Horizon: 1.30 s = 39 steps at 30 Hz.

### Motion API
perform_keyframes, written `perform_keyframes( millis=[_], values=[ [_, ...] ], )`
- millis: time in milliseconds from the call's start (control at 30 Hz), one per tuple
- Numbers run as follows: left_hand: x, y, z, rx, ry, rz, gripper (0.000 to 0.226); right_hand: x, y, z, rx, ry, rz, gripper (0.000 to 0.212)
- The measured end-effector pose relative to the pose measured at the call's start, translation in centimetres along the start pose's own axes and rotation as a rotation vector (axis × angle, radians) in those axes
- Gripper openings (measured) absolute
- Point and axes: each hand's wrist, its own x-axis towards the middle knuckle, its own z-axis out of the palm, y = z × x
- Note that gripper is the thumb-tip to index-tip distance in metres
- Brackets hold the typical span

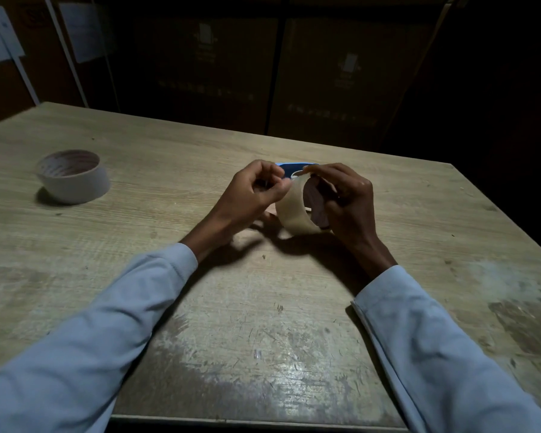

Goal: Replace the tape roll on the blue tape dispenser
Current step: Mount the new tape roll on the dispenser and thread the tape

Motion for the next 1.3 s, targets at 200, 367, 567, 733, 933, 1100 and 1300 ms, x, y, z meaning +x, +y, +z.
perform_keyframes(
  millis=[200, 367, 567, 733, 933, 1100, 1300],
  values=[
    [-0.3, 0.5, 0.0, -0.283, -0.085, -0.074, 0.039, 0.4, -1.2, 0.1, 0.198, 0.012, 0.068, 0.043],
    [-0.3, 0.6, -0.1, -0.137, 0.061, 0.081, 0.061, 0.4, -2.1, -0.2, 0.177, 0.035, 0.092, 0.018],
    [-0.6, 0.4, 0.2, -0.075, -0.018, 0.125, 0.067, 0.1, -2.0, 0.1, -0.076, -0.016, -0.045, 0.030],
    [-0.7, 0.4, 0.2, -0.103, -0.030, 0.115, 0.064, -0.1, -1.7, 0.0, -0.137, -0.044, -0.107, 0.028],
    [-0.7, 0.4, 0.3, -0.095, -0.011, 0.124, 0.058, 0.6, -1.7, -0.2, -0.030, -0.091, 0.004, 0.014],
    [-0.7, 0.4, 0.4, -0.076, -0.023, 0.129, 0.054, 1.4, -2.2, -1.1, -0.053, -0.110, 0.084, 0.008],
    [-0.9, 0.8, 0.4, -0.047, -0.046, 0.140, 0.051, 1.6, -2.5, -1.0, -0.238, -0.163, -0.040, 0.010]
  ],
)
